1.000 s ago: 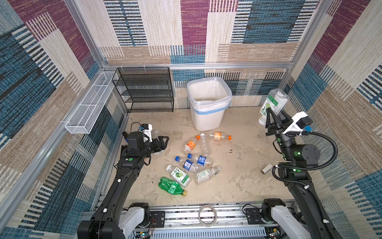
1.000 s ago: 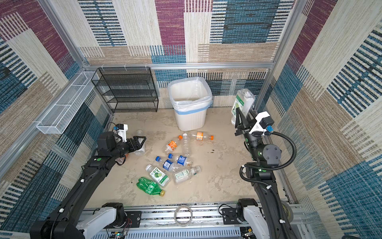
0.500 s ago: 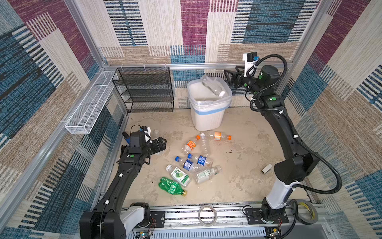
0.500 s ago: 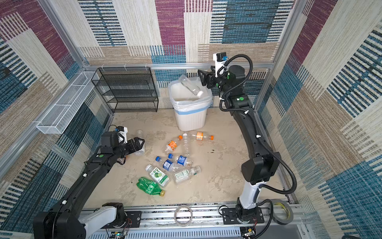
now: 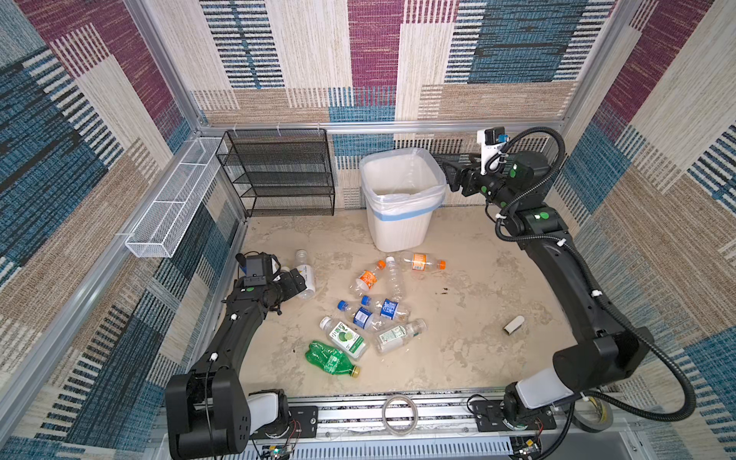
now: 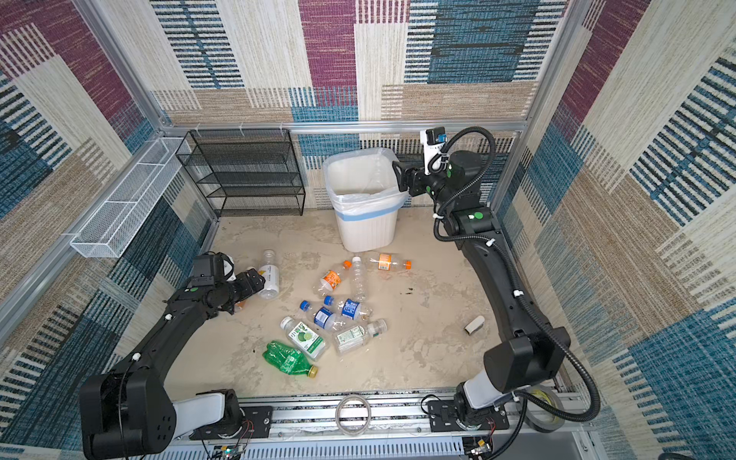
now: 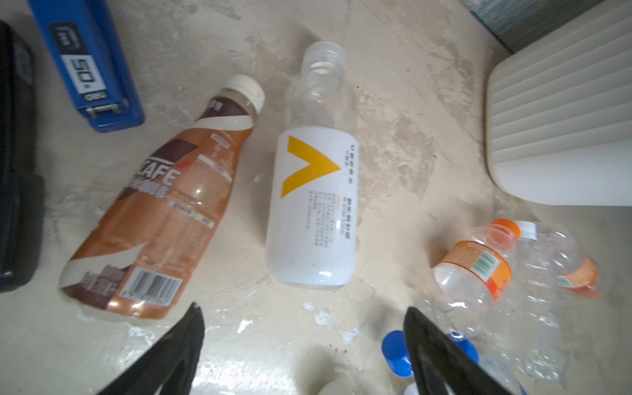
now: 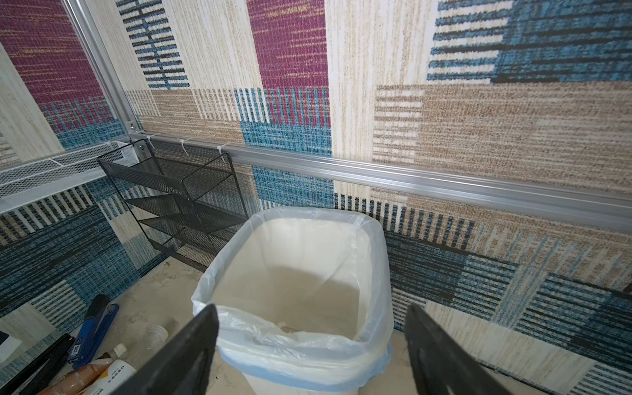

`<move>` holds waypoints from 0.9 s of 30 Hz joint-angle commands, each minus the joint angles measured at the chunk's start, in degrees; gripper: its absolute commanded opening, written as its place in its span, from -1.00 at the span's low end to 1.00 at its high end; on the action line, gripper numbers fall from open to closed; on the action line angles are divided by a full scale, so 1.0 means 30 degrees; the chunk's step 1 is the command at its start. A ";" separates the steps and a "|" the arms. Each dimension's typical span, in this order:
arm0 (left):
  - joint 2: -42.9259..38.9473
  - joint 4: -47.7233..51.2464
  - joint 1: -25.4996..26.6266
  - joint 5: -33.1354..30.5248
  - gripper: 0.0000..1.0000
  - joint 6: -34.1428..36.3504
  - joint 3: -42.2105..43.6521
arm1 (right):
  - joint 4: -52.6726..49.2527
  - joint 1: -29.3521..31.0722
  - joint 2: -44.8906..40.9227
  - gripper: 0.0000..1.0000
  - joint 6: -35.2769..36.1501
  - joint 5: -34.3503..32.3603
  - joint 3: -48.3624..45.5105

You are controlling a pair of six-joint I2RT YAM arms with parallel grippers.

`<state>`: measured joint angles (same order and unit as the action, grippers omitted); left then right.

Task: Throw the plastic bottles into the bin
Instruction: 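Grasp the brown Nescafe bottle with the left gripper while the right arm withdraws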

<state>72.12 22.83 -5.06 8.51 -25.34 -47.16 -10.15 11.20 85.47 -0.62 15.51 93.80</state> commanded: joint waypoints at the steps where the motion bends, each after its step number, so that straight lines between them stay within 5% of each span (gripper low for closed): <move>1: 0.0194 0.0816 -0.0232 -0.1712 0.85 0.0400 -0.0369 | 0.1987 -0.0287 -0.1715 0.75 -0.0774 -0.0565 -0.2792; 11: 0.3541 0.3244 -0.0658 -0.4277 0.80 0.3955 -0.4079 | 0.4440 -0.1324 -0.5047 0.76 -0.3766 0.0987 -1.0058; 21: 0.6869 0.3887 -0.0769 -0.2839 0.64 0.4711 -0.5405 | 0.5051 -0.2060 -0.5350 0.72 -0.4187 0.2070 -1.1966; 27: 0.8451 0.3906 -0.0686 -0.3760 0.58 0.4303 -0.5539 | 0.5226 -0.2177 -0.5236 0.69 -0.4332 0.2271 -1.2302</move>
<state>96.27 33.69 -7.11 -1.21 -12.91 -62.92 2.76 4.80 69.78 -12.64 21.06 57.12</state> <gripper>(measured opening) 0.793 0.847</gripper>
